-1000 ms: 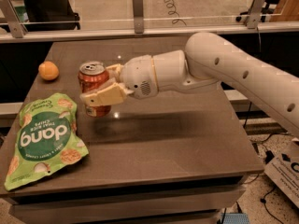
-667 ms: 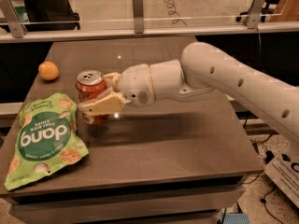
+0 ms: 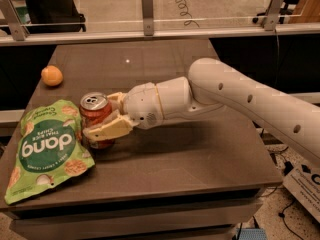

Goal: Move coke can near green rice chip bag

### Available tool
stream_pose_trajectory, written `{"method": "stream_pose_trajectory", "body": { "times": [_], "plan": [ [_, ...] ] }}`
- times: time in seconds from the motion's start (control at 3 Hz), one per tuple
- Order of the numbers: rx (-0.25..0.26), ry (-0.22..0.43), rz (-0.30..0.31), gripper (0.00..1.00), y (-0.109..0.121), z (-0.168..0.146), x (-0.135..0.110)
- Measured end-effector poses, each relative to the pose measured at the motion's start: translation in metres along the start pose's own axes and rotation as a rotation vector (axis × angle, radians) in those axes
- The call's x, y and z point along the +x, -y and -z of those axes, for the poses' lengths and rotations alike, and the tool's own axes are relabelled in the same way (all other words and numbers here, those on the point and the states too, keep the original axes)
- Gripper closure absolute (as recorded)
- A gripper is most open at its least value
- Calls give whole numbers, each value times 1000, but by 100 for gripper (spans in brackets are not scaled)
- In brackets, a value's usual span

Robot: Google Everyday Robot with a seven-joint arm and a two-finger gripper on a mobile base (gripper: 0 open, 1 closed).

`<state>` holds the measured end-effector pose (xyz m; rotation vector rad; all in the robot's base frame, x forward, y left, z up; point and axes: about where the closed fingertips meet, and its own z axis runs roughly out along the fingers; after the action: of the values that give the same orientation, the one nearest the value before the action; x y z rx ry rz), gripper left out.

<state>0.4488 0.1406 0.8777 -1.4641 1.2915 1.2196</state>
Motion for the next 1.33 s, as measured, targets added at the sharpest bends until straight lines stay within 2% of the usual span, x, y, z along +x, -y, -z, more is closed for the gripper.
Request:
{"method": "stream_pose_trajectory", "body": {
  "times": [0.33, 0.67, 1.33],
  "plan": [
    [-35, -6, 24, 100, -7, -3, 9],
    [-70, -10, 43, 84, -11, -5, 12],
    [-95, -12, 52, 38, -15, -6, 14]
  ]
}}
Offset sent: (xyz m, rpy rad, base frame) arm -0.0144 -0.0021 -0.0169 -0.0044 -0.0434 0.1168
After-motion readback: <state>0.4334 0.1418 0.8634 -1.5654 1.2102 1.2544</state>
